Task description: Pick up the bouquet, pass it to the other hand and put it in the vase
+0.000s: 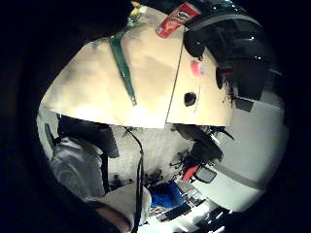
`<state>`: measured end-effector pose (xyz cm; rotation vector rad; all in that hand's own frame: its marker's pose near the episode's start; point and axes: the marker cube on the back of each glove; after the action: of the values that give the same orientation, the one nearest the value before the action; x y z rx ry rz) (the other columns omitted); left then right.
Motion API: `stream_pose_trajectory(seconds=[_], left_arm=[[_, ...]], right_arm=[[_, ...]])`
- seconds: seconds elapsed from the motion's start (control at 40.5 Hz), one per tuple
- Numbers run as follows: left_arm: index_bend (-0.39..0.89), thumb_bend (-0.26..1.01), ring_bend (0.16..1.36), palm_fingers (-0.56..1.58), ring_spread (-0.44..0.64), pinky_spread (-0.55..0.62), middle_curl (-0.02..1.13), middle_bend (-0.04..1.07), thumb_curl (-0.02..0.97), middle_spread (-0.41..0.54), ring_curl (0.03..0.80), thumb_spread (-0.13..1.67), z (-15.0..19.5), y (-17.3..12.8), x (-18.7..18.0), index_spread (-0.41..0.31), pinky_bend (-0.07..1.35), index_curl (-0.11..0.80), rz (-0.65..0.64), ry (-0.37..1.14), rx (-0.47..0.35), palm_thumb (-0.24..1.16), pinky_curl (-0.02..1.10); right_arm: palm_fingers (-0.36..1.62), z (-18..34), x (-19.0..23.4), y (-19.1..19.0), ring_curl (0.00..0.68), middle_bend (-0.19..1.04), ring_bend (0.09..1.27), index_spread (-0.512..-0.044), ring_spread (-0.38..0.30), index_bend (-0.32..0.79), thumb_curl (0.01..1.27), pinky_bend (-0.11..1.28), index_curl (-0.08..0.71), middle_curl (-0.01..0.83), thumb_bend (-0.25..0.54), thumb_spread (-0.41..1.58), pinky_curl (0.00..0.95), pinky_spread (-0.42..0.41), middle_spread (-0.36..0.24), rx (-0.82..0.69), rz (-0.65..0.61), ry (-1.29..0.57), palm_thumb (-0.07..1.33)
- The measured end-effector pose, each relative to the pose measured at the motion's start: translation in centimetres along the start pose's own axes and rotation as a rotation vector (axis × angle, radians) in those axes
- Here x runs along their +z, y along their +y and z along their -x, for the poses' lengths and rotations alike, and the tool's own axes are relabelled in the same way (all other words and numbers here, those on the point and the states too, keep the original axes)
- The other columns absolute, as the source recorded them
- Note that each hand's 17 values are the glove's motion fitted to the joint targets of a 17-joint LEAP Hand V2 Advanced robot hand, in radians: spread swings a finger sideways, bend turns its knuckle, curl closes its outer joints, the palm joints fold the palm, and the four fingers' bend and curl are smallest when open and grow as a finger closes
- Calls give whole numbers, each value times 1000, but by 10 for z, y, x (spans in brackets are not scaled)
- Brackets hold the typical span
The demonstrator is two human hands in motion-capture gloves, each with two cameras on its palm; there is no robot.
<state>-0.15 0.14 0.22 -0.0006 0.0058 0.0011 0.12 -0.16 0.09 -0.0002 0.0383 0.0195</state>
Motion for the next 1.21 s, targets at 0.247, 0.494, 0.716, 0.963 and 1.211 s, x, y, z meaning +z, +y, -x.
stream_pose_trajectory(seconds=[0.247,0.494,0.716,0.963,1.211], left_arm=[[142,148,474,244,313,303,133,189,116,214,159,934,2,4,5,63,334,123,8,11,22,274,163],[133,107,536,177,370,350,187,186,170,263,200,1126,3,8,3,91,372,160,4,31,31,283,224],[132,67,567,143,387,364,230,197,206,278,222,1188,9,9,3,92,393,183,-15,44,30,293,260],[140,28,574,124,403,369,266,197,237,284,233,1219,6,14,1,92,401,208,4,48,38,310,286],[146,-7,579,118,412,371,291,193,258,287,240,1233,12,14,10,92,400,230,23,51,34,324,303]], right_arm=[[242,3,-2,6,182,215,508,-261,94,63,97,606,33,132,145,892,238,200,60,-15,20,-86,292],[258,-21,-7,-11,234,195,592,-254,95,87,146,692,64,184,113,1092,293,223,69,117,-19,-138,328],[613,-66,7,-47,280,296,695,-174,-4,76,197,721,86,268,66,1113,306,119,26,342,-80,-222,360],[591,-82,75,-63,345,330,720,-126,-52,47,249,723,100,334,17,1097,342,69,5,519,168,-309,406],[569,-82,143,-76,368,327,724,-99,-58,58,293,735,96,370,-18,1085,354,53,11,565,169,-316,438]])
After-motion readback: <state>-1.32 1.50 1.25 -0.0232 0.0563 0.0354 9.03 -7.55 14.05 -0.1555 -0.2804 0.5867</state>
